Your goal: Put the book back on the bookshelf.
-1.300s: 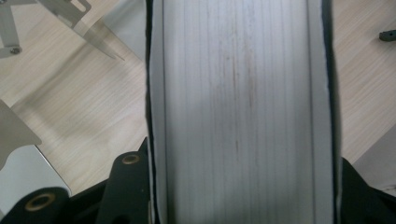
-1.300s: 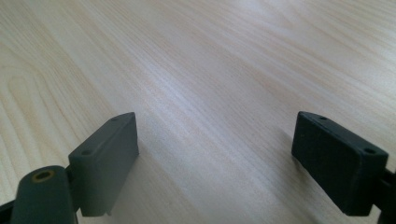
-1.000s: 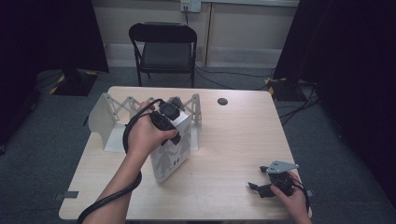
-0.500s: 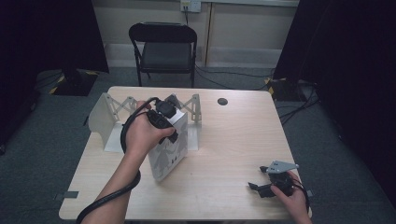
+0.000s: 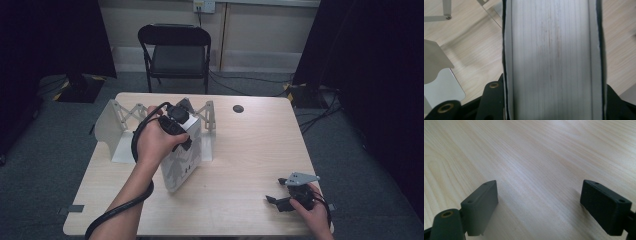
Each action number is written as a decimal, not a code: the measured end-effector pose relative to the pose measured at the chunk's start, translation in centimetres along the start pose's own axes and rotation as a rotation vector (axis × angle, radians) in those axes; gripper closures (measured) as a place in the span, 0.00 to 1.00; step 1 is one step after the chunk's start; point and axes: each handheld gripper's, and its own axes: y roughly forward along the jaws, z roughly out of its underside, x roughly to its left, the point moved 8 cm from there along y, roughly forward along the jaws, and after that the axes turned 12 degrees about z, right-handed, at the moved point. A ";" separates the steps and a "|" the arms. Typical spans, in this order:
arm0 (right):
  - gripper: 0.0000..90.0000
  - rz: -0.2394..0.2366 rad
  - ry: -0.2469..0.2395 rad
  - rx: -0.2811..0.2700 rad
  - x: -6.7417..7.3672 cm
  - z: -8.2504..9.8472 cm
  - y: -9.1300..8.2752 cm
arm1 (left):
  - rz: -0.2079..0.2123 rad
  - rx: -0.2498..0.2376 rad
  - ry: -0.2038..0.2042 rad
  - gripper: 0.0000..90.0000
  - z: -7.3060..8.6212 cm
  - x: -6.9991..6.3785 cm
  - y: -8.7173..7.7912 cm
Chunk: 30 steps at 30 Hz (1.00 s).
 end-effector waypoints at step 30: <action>0.16 -0.003 -0.001 -0.001 0.0 0.0 0.0 | 0.004 -0.002 -0.021 0.58 -2.6 -0.2 0.9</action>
